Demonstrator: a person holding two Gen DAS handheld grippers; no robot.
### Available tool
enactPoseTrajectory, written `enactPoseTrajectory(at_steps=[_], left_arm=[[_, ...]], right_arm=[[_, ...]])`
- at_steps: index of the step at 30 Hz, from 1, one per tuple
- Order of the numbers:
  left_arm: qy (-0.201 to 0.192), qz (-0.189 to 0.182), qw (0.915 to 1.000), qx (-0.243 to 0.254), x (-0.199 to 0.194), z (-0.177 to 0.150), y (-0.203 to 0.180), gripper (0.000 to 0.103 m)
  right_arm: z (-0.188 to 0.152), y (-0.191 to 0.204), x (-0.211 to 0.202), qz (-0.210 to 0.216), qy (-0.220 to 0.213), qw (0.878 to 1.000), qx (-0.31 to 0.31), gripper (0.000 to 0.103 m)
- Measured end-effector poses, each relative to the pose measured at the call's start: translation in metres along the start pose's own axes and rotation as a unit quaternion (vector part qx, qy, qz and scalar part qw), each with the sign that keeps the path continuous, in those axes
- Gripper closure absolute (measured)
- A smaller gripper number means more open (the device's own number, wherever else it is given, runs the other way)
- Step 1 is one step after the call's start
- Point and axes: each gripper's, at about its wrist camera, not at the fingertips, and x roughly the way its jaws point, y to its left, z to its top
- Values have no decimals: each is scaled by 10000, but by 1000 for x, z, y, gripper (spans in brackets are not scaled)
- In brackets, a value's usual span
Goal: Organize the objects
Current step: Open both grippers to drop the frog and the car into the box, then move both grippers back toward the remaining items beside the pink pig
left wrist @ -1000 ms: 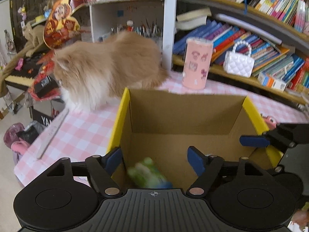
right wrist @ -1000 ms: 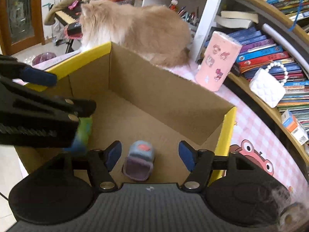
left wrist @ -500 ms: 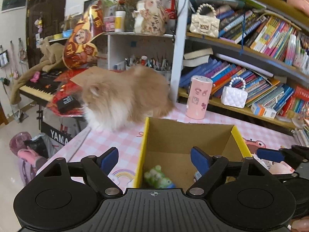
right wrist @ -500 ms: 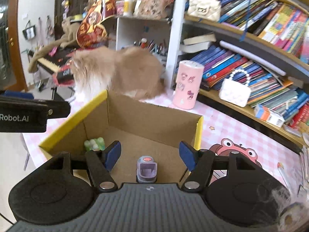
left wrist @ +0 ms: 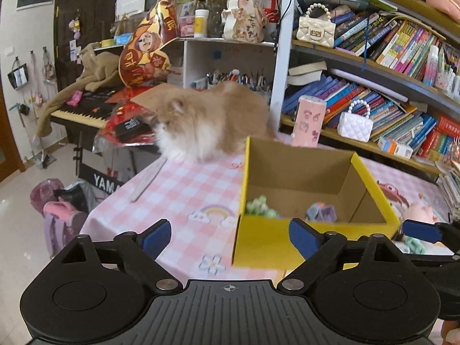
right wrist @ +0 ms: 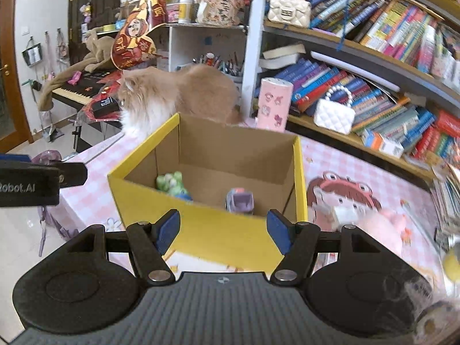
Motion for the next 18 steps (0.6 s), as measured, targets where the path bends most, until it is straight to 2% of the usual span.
enactPoseTrajectory(at_steps=[3, 9, 18], left_arm=[[86, 67, 9999, 72, -8, -15, 3, 8], [264, 104, 9996, 90, -18, -42, 8, 7], [367, -176, 9982, 445, -36, -67, -1, 7]], right_arm=[[-16, 8, -11, -220, 34, 9997, 124, 34], [-48, 22, -32, -459, 183, 9983, 301, 34], [-72, 28, -55, -688, 316, 9959, 503, 30]])
